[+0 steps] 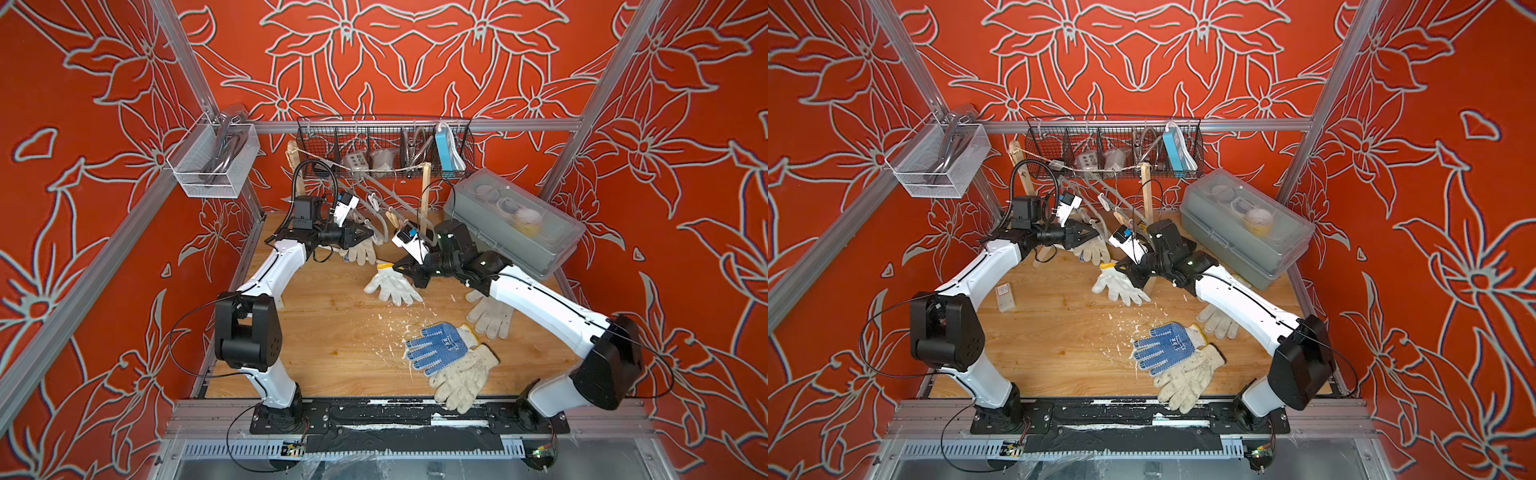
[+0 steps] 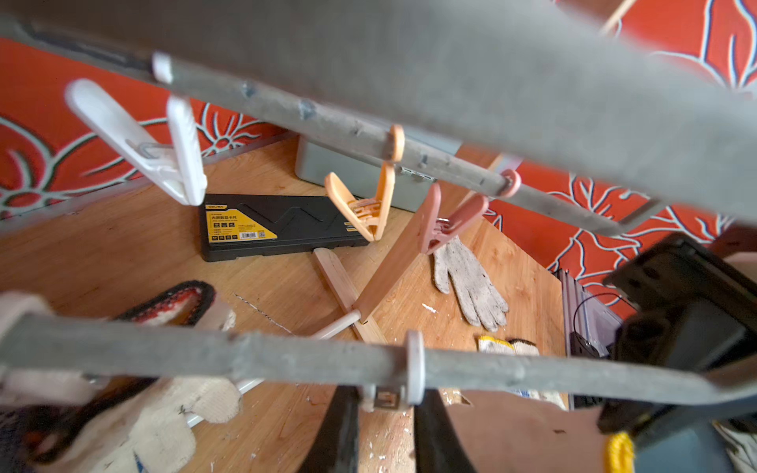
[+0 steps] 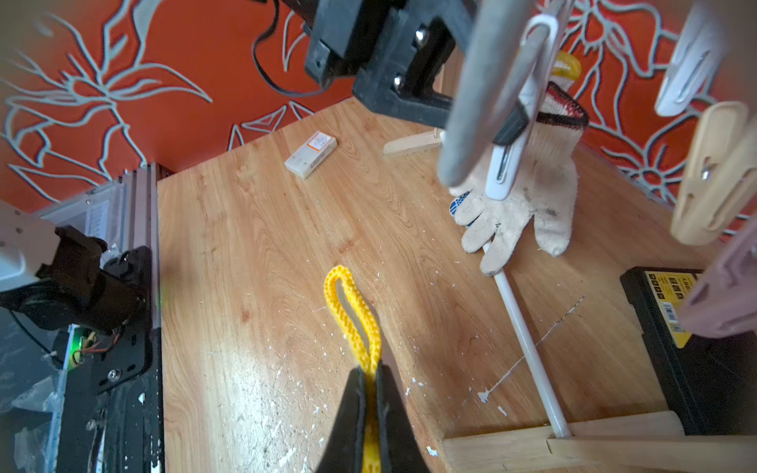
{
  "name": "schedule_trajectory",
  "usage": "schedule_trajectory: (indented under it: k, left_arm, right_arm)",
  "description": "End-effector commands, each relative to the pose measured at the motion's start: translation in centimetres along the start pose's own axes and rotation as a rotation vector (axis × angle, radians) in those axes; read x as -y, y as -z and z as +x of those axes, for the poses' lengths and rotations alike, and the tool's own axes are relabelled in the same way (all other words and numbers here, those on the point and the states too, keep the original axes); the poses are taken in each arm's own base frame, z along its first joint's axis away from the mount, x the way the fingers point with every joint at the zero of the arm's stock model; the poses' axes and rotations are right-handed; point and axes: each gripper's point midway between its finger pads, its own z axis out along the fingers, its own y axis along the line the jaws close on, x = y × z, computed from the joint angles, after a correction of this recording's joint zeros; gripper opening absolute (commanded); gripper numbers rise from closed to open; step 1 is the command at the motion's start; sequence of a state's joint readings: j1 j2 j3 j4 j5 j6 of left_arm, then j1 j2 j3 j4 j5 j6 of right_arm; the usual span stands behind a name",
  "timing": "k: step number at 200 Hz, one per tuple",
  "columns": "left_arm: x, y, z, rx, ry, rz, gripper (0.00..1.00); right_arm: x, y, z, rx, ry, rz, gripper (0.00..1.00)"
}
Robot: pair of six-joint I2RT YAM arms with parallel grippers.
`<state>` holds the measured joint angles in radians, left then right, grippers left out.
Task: Clip the gloves onto a hanger to dry
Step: Open the clamp at the hanger.
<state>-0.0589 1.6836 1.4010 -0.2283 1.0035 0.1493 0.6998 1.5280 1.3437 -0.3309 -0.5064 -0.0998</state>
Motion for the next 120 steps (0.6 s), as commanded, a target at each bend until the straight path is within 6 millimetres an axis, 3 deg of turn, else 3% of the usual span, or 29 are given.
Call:
schedule_trajectory:
  k: [1,54,120]
  left_arm:
    - [3.1,1.2,-1.2,0.0,-0.098,0.076,0.12]
    - [5.7,2.4,-0.6,-0.034,-0.141,0.136,0.11]
    - [6.8,2.9,-0.5,-0.05,-0.164,0.162,0.11]
  right_arm:
    - [0.5,-0.3,0.2,-0.051,0.066,-0.002,0.0]
    - [1.3,-1.9,-0.4,-0.077,0.117,-0.026,0.0]
    - [2.2,-3.3,-1.9,-0.051,0.116,-0.06,0.0]
